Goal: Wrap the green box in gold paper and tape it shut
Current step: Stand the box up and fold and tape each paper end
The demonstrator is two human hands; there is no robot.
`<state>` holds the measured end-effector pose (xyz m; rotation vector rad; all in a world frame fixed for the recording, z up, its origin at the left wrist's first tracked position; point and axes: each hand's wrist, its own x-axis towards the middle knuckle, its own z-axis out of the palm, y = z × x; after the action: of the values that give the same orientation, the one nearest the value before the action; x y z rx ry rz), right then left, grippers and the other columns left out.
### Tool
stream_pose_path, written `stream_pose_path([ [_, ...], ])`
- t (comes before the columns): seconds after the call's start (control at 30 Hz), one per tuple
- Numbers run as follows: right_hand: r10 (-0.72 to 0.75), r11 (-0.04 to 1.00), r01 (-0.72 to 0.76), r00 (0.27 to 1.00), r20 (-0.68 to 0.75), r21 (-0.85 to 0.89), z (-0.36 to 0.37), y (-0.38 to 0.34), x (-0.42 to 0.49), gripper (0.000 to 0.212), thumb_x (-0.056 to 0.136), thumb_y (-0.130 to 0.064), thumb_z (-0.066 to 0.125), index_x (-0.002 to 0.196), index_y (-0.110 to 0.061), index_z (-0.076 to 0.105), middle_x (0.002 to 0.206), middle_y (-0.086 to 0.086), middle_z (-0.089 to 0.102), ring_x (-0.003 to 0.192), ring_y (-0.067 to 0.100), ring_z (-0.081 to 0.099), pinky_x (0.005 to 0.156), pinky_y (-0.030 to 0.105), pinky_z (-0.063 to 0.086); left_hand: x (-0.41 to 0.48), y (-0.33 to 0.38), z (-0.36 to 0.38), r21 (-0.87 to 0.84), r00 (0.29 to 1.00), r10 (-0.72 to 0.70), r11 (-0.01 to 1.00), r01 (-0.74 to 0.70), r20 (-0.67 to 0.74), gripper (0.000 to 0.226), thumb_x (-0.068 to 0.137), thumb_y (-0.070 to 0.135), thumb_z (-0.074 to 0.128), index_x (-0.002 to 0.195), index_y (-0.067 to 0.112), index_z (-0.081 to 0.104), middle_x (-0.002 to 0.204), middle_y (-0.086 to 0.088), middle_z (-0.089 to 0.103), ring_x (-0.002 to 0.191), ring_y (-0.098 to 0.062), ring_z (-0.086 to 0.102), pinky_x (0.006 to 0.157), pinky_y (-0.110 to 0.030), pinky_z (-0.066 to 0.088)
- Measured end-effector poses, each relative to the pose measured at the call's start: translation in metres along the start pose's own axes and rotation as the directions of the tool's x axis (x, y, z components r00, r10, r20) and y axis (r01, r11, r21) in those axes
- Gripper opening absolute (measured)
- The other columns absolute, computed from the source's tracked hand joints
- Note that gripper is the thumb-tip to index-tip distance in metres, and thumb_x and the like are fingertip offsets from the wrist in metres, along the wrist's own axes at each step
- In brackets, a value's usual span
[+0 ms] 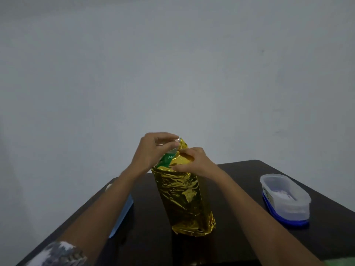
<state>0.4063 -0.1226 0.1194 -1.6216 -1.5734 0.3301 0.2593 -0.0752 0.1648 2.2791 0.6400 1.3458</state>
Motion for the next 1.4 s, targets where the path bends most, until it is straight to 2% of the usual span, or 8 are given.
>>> stream_pose_path([
  [0.17, -0.059, 0.977, 0.063, 0.998, -0.024, 0.203, 0.003, 0.001, -0.001, 0.110, 0.040, -0.078, 0.073, 0.134, -0.031, 0.042, 0.135, 0.004, 0.041, 0.120, 0.023, 0.048, 0.097, 0.044, 0.048, -0.020, -0.019, 0.009, 0.414, 0.984, 0.176, 0.895, -0.165, 0.012, 0.035, 0.090, 0.027, 0.060, 0.124, 0.036, 0.060, 0.096, 0.012, 0.071, 0.089, -0.007, 0.064, 0.076, -0.025, 0.049],
  [0.3, 0.037, 0.814, 0.071, 0.984, -0.173, 0.577, -0.003, -0.002, -0.011, 0.054, 0.079, -0.055, 0.061, 0.125, -0.030, 0.048, 0.134, -0.004, 0.041, 0.121, 0.018, 0.047, 0.086, 0.031, 0.047, -0.025, -0.027, 0.015, 0.542, 0.946, 0.323, 0.791, -0.283, 0.023, 0.038, 0.097, 0.026, 0.050, 0.134, 0.032, 0.050, 0.091, 0.002, 0.070, 0.081, -0.017, 0.064, 0.066, -0.023, 0.040],
  [0.4, 0.127, 0.853, 0.122, 0.895, -0.428, 0.507, -0.006, -0.008, -0.006, 0.041, 0.082, -0.058, 0.056, 0.095, -0.020, 0.068, 0.105, -0.004, 0.063, 0.107, 0.016, 0.056, 0.098, 0.047, 0.042, -0.023, -0.029, 0.019, 0.584, 0.920, 0.389, 0.737, -0.339, 0.042, 0.040, 0.096, 0.023, 0.050, 0.136, 0.027, 0.049, 0.085, -0.002, 0.070, 0.073, -0.021, 0.065, 0.062, -0.029, 0.044],
  [0.63, 0.173, 0.936, -0.013, 0.887, -0.429, 0.351, -0.019, -0.024, 0.001, 0.030, 0.081, -0.047, 0.064, 0.064, -0.022, 0.065, 0.069, -0.013, 0.057, 0.085, 0.015, 0.055, 0.099, 0.049, 0.038, -0.021, -0.027, 0.023, 0.688, 0.894, 0.391, 0.587, -0.426, 0.220, 0.055, 0.090, 0.011, 0.060, 0.141, 0.017, 0.042, 0.083, -0.009, 0.069, 0.063, -0.026, 0.066, 0.054, -0.024, 0.037],
  [0.87, 0.248, 0.754, 0.020, 0.917, -0.312, 0.657, -0.018, -0.025, 0.002, 0.011, 0.077, -0.019, 0.074, 0.068, -0.014, 0.069, 0.086, 0.004, 0.068, 0.097, 0.025, 0.062, 0.092, 0.044, 0.049, -0.019, -0.024, 0.022, 0.576, 0.958, 0.281, 0.774, -0.263, 0.060, 0.056, 0.097, 0.029, 0.049, 0.147, 0.032, 0.025, 0.091, -0.003, 0.070, 0.074, -0.017, 0.065, 0.073, -0.028, 0.049],
  [1.03, 0.260, 0.619, -0.010, 0.946, -0.193, 0.785, -0.027, -0.040, -0.004, 0.013, 0.082, -0.022, 0.071, 0.090, -0.012, 0.068, 0.071, -0.009, 0.054, 0.062, 0.000, 0.047, 0.055, 0.021, 0.041, -0.009, -0.020, 0.013, 0.505, 0.967, 0.233, 0.826, -0.251, 0.099, 0.073, 0.096, 0.037, 0.050, 0.143, 0.043, -0.006, 0.095, -0.017, 0.068, 0.061, -0.015, 0.063, 0.080, -0.033, 0.051],
  [1.2, 0.330, 0.528, -0.072, 0.935, -0.126, 0.846, -0.025, -0.050, -0.001, 0.027, 0.075, -0.025, 0.077, 0.098, -0.012, 0.069, 0.100, 0.002, 0.058, 0.098, 0.018, 0.056, 0.090, 0.045, 0.051, -0.007, -0.019, 0.009, 0.470, 0.975, 0.191, 0.854, -0.222, 0.113, 0.070, 0.098, 0.044, 0.042, 0.139, 0.056, -0.013, 0.097, -0.021, 0.065, 0.069, -0.024, 0.067, 0.072, -0.031, 0.044],
  [1.4, 0.390, 0.466, -0.075, 0.912, -0.128, 0.882, -0.029, -0.045, -0.003, 0.037, 0.083, -0.018, 0.070, 0.117, -0.006, 0.060, 0.102, 0.001, 0.051, 0.089, 0.016, 0.056, 0.051, 0.028, 0.047, -0.007, -0.011, 0.006, 0.381, 0.992, 0.124, 0.916, -0.126, 0.031, 0.076, 0.091, 0.051, 0.044, 0.135, 0.051, -0.018, 0.147, -0.003, 0.041, 0.114, -0.026, 0.060, 0.107, -0.041, 0.034],
])
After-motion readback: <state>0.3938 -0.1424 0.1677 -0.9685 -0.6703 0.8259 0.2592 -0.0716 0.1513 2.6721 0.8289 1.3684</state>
